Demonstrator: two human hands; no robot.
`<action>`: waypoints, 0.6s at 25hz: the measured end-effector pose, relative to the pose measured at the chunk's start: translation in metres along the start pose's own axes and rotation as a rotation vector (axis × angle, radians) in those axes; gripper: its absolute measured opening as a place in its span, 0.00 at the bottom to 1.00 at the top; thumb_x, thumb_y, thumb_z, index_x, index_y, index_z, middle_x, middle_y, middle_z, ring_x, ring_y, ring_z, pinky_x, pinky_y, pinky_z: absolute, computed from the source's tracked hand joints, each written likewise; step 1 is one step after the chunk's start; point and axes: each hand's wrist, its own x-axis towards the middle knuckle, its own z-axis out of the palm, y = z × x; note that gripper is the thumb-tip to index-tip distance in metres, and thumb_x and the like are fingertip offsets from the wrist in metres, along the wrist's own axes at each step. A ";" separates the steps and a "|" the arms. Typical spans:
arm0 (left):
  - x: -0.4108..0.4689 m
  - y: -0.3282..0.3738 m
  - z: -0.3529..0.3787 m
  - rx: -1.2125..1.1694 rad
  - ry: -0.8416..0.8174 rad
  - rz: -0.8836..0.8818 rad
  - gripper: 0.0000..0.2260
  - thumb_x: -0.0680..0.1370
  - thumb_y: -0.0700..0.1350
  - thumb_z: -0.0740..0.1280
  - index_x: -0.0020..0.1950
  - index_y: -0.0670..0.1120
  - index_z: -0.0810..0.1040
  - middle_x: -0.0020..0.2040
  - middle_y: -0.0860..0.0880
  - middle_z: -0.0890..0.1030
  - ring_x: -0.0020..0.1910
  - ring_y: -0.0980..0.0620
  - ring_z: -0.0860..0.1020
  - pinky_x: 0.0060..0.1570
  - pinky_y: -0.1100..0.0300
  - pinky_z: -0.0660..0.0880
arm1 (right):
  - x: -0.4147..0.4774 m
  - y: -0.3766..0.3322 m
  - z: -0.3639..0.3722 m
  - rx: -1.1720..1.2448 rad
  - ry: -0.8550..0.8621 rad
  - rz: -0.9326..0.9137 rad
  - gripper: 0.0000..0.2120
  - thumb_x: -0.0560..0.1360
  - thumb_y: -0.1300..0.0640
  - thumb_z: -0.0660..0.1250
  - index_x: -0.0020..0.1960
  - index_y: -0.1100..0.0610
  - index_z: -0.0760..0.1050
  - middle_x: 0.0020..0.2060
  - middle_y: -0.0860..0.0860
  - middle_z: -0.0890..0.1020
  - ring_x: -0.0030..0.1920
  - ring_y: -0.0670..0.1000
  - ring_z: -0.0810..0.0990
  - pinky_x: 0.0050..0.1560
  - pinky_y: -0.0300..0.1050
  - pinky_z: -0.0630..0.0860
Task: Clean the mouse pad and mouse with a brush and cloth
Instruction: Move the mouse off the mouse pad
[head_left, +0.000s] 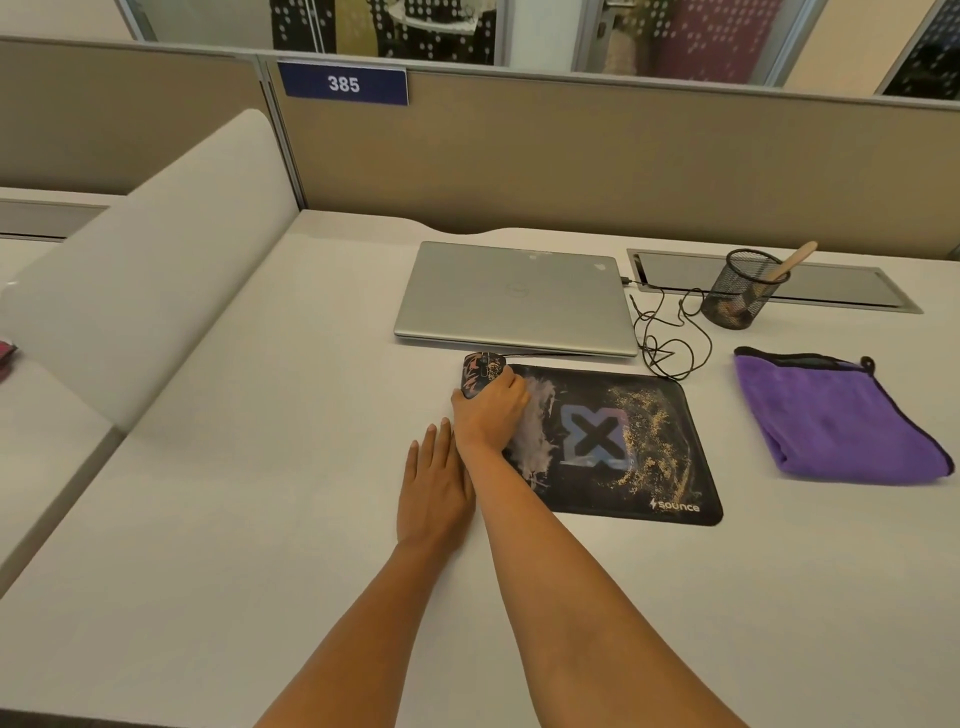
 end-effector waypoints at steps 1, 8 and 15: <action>0.000 0.000 0.000 0.003 -0.001 -0.001 0.28 0.78 0.57 0.41 0.76 0.47 0.42 0.77 0.48 0.44 0.75 0.49 0.40 0.72 0.55 0.36 | 0.000 -0.001 0.001 0.001 -0.003 0.002 0.35 0.72 0.49 0.70 0.72 0.61 0.60 0.68 0.56 0.68 0.69 0.54 0.65 0.68 0.46 0.67; -0.001 0.000 -0.001 -0.003 0.015 -0.010 0.25 0.82 0.55 0.45 0.75 0.47 0.41 0.77 0.48 0.43 0.75 0.50 0.39 0.72 0.55 0.35 | 0.000 0.003 -0.001 0.083 -0.051 0.010 0.39 0.70 0.49 0.72 0.74 0.60 0.57 0.70 0.56 0.66 0.71 0.54 0.63 0.70 0.48 0.66; -0.001 0.003 -0.002 -0.052 0.020 -0.031 0.42 0.67 0.62 0.19 0.76 0.47 0.43 0.77 0.49 0.45 0.75 0.52 0.41 0.72 0.57 0.35 | -0.001 0.007 -0.010 0.110 -0.113 -0.003 0.45 0.69 0.46 0.73 0.76 0.60 0.53 0.73 0.56 0.62 0.74 0.55 0.59 0.71 0.50 0.65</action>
